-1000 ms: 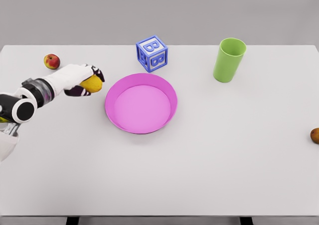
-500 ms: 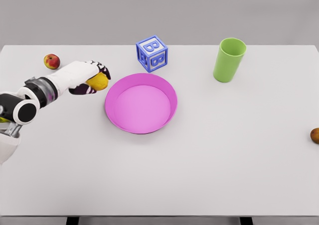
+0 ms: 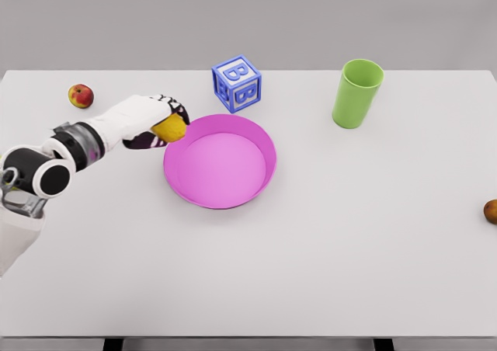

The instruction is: Put the lemon on the plate with left arm

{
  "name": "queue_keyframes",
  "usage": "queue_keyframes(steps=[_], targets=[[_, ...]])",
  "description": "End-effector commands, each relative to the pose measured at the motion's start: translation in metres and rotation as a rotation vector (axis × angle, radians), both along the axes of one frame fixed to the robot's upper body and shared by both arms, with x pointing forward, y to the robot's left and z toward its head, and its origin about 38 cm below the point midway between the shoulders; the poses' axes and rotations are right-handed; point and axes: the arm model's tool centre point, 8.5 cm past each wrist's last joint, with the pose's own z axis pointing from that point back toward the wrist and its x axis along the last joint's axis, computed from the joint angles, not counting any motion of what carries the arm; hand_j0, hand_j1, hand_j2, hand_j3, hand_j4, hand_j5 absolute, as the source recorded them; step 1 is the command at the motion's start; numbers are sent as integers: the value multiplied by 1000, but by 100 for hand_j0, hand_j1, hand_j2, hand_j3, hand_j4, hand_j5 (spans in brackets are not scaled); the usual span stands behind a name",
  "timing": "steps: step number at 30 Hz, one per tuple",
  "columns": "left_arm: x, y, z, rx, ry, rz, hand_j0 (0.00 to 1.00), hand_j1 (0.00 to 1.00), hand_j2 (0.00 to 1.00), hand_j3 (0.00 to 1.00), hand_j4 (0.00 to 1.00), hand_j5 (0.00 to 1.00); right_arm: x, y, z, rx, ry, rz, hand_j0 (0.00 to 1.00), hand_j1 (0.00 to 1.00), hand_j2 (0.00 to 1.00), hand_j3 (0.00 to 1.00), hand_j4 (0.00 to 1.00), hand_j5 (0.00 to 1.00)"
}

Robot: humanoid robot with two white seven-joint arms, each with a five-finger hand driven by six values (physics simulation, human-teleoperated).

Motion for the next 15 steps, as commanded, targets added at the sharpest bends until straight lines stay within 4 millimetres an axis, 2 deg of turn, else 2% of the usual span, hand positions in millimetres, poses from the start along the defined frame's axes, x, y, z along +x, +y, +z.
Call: queue_keyframes(steps=[1,15], targets=[[-1,-6,1,-13,-3,-10,52,52,52,52,52,52,0,0,0,0,0,0,100,100,100,100,100,100],[-8,-36,-1,-70,-7,-73,52,52,52,52,52,52,0,0,0,0,0,0,100,100,100,100,100,100]])
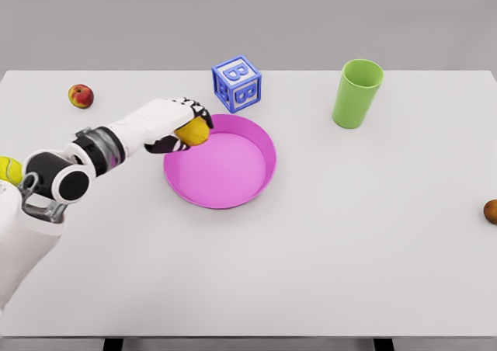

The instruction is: Put the lemon on the plate with left arm

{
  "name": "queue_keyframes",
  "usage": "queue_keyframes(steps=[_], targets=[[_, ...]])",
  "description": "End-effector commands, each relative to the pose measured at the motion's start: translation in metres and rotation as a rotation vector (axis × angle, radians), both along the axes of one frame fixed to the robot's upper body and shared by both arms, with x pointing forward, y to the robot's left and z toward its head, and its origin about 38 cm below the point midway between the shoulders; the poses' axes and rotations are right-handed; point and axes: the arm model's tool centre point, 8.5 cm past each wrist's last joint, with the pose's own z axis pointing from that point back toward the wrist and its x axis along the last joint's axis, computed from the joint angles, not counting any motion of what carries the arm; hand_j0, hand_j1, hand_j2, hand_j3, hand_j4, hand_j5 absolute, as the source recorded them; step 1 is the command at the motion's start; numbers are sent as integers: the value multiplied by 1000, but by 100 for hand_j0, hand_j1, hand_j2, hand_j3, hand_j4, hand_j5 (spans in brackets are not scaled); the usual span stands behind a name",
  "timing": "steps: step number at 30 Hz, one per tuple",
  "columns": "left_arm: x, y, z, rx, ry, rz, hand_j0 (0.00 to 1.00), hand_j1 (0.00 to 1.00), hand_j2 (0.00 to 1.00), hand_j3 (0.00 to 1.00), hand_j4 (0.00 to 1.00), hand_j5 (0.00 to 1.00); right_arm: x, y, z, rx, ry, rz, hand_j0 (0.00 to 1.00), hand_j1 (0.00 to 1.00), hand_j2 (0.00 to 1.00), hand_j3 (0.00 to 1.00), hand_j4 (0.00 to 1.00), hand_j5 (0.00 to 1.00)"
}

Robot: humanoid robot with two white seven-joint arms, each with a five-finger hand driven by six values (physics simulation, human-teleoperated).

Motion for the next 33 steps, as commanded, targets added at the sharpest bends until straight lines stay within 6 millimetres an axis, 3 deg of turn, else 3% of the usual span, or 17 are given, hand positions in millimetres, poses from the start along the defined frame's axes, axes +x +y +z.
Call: queue_keyframes(steps=[1,9,15,18,19,20,23,27,31,32,33], targets=[[-1,-7,0,-15,-1,-14,52,52,52,52,52,52,0,0,0,0,0,-1,100,100,100,100,100,100],[-6,-25,-2,-41,3,-52,53,53,53,53,53,53,0,0,0,0,0,-1,100,100,100,100,100,100],[-7,-26,-1,-41,0,-59,57,57,57,57,57,57,0,0,0,0,0,0,100,100,100,100,100,100],[-8,-27,-1,-42,-1,-61,72,72,72,72,72,72,0,0,0,0,-1,0,100,100,100,100,100,100],[-8,-27,-2,-42,2,-60,85,85,85,85,85,85,0,0,0,0,0,0,100,100,100,100,100,100],[-9,-26,-4,-42,6,-59,92,92,92,92,92,92,0,0,0,0,-1,-1,100,100,100,100,100,100],[-10,-26,-2,-42,2,-62,100,100,100,100,100,100,0,0,0,0,-1,0,100,100,100,100,100,100],[-14,-28,7,-35,-45,-127,100,100,100,100,100,100,0,0,0,0,0,0,100,100,100,100,100,100],[-29,2,35,41,-220,-391,100,100,100,100,100,100,0,0,0,0,0,0,100,100,100,100,100,100],[-43,25,50,50,-272,-533,100,100,100,100,100,100,0,0,0,0,-1,0,100,100,100,100,100,100],[-44,49,63,39,-266,-511,100,100,100,100,100,100,0,0,0,0,0,0,100,100,100,100,100,100]])
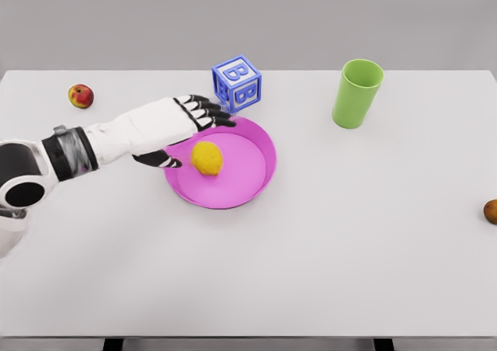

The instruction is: Put the lemon on the plate with left arm

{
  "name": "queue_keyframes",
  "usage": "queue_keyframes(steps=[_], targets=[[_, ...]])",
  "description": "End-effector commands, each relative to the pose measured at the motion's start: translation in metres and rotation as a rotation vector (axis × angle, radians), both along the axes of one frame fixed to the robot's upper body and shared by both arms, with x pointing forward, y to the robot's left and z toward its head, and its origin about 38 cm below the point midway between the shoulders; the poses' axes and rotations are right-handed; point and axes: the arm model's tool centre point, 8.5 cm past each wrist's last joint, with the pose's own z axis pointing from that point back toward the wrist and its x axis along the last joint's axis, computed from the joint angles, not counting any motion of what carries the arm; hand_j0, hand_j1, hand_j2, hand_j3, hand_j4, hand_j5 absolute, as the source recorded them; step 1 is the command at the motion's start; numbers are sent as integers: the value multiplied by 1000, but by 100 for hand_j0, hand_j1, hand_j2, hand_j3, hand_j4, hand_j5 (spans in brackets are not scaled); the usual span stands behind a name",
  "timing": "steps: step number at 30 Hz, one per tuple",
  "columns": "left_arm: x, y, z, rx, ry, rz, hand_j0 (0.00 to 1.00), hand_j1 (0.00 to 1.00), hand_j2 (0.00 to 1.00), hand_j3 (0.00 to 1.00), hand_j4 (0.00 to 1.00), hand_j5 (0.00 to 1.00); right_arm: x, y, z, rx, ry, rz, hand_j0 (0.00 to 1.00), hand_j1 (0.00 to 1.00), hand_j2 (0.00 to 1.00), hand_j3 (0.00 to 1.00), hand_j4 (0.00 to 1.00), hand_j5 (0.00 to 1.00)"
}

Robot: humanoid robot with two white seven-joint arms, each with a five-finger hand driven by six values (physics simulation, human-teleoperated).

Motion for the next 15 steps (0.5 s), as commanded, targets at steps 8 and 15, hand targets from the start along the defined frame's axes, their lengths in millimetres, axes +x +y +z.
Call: queue_keyframes(steps=[8,15], targets=[[-14,119,49,-120,-48,84,100,100,100,100,100,100,0,0,0,0,0,0,100,100,100,100,100,100],[-11,124,40,-109,-24,107,100,100,100,100,100,100,0,0,0,0,0,-1,100,100,100,100,100,100]])
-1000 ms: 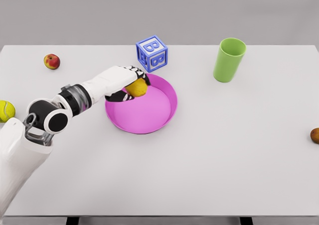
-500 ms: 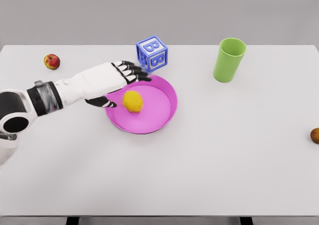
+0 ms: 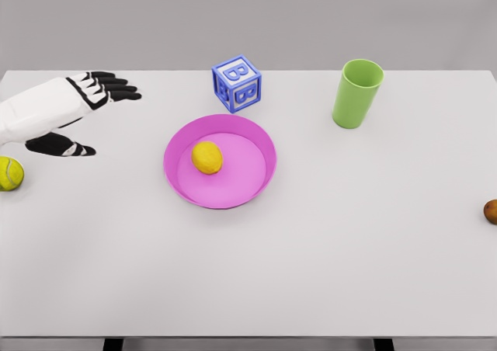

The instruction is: Put the lemon on the plate with left arm

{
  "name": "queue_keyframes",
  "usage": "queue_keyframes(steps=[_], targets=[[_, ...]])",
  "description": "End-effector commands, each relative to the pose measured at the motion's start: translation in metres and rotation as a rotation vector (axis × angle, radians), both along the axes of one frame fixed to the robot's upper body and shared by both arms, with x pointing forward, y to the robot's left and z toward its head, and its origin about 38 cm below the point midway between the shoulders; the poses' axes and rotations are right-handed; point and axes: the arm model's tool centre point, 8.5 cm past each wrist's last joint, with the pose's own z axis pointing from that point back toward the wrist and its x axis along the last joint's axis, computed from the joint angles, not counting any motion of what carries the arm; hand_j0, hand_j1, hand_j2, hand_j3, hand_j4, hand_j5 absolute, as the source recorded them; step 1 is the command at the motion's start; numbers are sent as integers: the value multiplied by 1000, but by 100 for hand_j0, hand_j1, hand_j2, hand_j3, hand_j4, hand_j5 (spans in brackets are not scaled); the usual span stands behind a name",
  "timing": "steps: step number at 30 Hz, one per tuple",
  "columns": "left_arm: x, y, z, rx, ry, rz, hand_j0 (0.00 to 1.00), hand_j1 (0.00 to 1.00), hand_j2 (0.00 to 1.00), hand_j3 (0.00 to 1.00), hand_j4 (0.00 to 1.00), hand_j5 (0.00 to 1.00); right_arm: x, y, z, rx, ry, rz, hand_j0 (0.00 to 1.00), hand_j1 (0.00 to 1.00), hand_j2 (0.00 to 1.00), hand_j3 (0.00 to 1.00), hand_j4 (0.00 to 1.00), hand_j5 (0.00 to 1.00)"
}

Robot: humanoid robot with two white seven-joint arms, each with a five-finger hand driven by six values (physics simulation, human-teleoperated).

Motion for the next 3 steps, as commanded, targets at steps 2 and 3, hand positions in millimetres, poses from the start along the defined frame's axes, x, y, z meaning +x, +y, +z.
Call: queue_keyframes(steps=[2,3], targets=[[1,2,0,-6,4,5,100,100,100,100,100,100,0,0,0,1,1,0,100,100,100,100,100,100],[0,2,1,-6,3,4,100,100,100,100,100,100,0,0,0,1,1,0,100,100,100,100,100,100]])
